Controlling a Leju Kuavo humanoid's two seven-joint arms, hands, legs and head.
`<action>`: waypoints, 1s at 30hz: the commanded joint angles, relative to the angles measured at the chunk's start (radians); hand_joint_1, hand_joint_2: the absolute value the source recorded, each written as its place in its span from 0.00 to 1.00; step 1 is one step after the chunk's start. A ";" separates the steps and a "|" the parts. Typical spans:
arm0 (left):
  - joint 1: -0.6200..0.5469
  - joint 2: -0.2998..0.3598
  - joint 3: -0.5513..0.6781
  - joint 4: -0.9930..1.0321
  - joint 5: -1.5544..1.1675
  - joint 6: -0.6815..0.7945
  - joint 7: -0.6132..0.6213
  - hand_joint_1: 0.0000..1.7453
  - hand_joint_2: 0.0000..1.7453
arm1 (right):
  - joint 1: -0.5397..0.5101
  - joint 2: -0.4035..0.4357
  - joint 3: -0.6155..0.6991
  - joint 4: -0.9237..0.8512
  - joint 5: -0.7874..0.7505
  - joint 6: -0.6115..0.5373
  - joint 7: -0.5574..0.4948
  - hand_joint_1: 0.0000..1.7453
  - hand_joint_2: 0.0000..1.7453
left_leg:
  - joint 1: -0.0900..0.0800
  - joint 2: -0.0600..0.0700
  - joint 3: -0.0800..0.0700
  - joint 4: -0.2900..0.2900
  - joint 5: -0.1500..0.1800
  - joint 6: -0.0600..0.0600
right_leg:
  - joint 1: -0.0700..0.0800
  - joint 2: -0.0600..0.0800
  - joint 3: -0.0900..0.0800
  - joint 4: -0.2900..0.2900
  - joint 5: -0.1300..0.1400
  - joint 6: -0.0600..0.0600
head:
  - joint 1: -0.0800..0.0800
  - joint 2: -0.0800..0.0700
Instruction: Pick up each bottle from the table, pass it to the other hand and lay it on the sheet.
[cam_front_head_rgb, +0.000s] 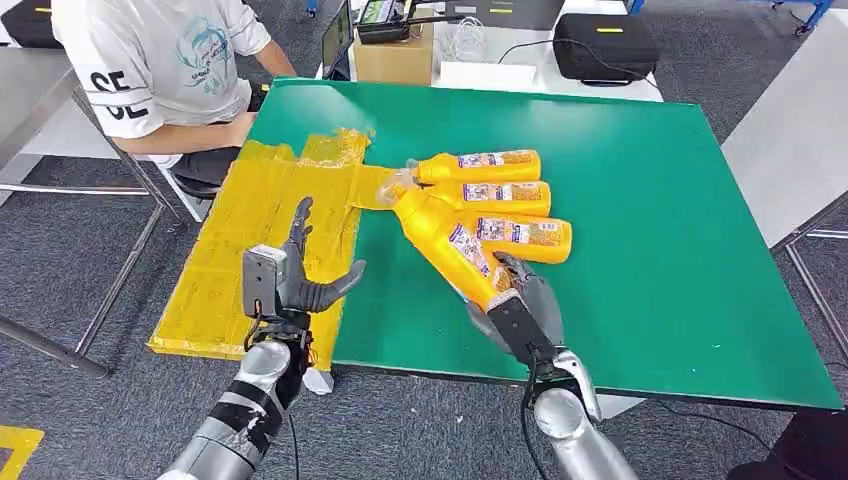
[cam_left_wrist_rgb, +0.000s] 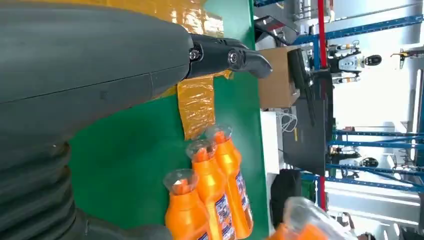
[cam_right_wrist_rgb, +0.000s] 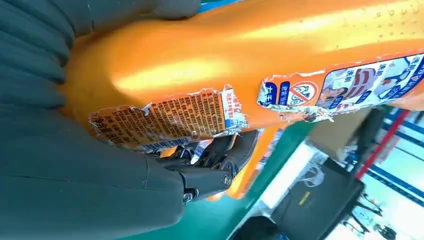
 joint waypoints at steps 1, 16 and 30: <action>-0.079 -0.001 -0.061 0.067 0.049 -0.072 0.038 0.00 1.00 | -0.020 0.058 0.005 -0.007 -0.053 -0.076 -0.081 1.00 1.00 | 0.001 0.001 0.003 0.001 -0.002 -0.001 | 0.001 0.000 0.003 0.000 -0.002 -0.002 | 0.000 0.000; -0.108 0.023 -0.164 0.054 0.319 -0.419 0.164 0.00 1.00 | -0.192 0.034 0.073 0.249 0.003 -0.067 -0.176 1.00 1.00 | 0.000 0.003 0.005 0.000 -0.002 -0.001 | 0.001 0.001 0.005 0.000 -0.001 -0.002 | 0.000 0.000; -0.141 -0.018 -0.199 0.065 0.390 -0.396 0.196 0.00 1.00 | -0.228 0.078 0.252 0.377 0.130 -0.057 -0.189 1.00 1.00 | 0.000 0.002 0.001 0.000 -0.001 -0.001 | 0.001 0.000 0.002 0.000 0.000 -0.001 | 0.000 0.000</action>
